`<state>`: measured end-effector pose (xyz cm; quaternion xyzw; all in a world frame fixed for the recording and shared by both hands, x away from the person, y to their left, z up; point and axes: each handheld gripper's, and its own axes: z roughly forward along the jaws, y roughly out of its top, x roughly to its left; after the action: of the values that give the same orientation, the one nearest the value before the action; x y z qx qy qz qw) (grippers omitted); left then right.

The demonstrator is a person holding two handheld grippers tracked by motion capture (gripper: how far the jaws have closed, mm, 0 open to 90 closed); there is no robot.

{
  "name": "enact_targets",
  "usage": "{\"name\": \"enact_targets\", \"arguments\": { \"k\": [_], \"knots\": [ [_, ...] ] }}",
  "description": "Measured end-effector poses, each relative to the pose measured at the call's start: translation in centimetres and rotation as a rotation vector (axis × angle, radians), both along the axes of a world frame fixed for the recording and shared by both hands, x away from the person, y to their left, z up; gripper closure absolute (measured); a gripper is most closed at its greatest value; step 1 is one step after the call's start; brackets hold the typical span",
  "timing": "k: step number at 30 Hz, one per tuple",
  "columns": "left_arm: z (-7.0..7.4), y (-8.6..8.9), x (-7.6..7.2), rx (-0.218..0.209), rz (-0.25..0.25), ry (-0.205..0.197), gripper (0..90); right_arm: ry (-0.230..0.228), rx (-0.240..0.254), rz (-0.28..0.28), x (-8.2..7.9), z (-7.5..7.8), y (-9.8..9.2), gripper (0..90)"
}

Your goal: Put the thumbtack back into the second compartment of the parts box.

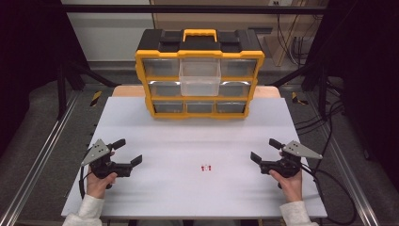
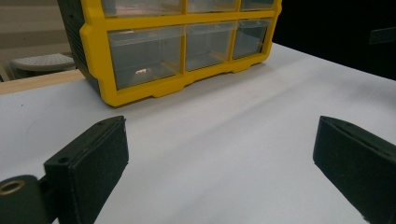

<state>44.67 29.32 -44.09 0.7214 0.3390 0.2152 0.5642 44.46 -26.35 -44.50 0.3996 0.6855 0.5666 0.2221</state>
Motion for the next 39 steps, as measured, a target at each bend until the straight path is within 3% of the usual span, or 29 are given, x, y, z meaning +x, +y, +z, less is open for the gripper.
{"name": "enact_targets", "arguments": {
  "k": [8,17,34,39],
  "knots": [
    [-0.1,0.0,0.0,0.003,0.005,0.003,3.3,0.003,-0.009,-0.01,0.0,0.3,0.0,2.2],
    [-0.3,0.1,0.0,0.01,0.009,0.004,3.5,0.004,-0.039,0.003,0.0,1.2,1.2,1.8],
    [-0.5,0.0,0.0,0.011,0.012,0.011,3.5,0.062,-0.128,0.06,0.8,1.7,6.3,4.3],
    [-0.6,0.0,0.0,0.012,0.012,0.013,3.5,0.115,-0.166,0.082,1.0,1.2,8.8,5.8]
  ]
}}
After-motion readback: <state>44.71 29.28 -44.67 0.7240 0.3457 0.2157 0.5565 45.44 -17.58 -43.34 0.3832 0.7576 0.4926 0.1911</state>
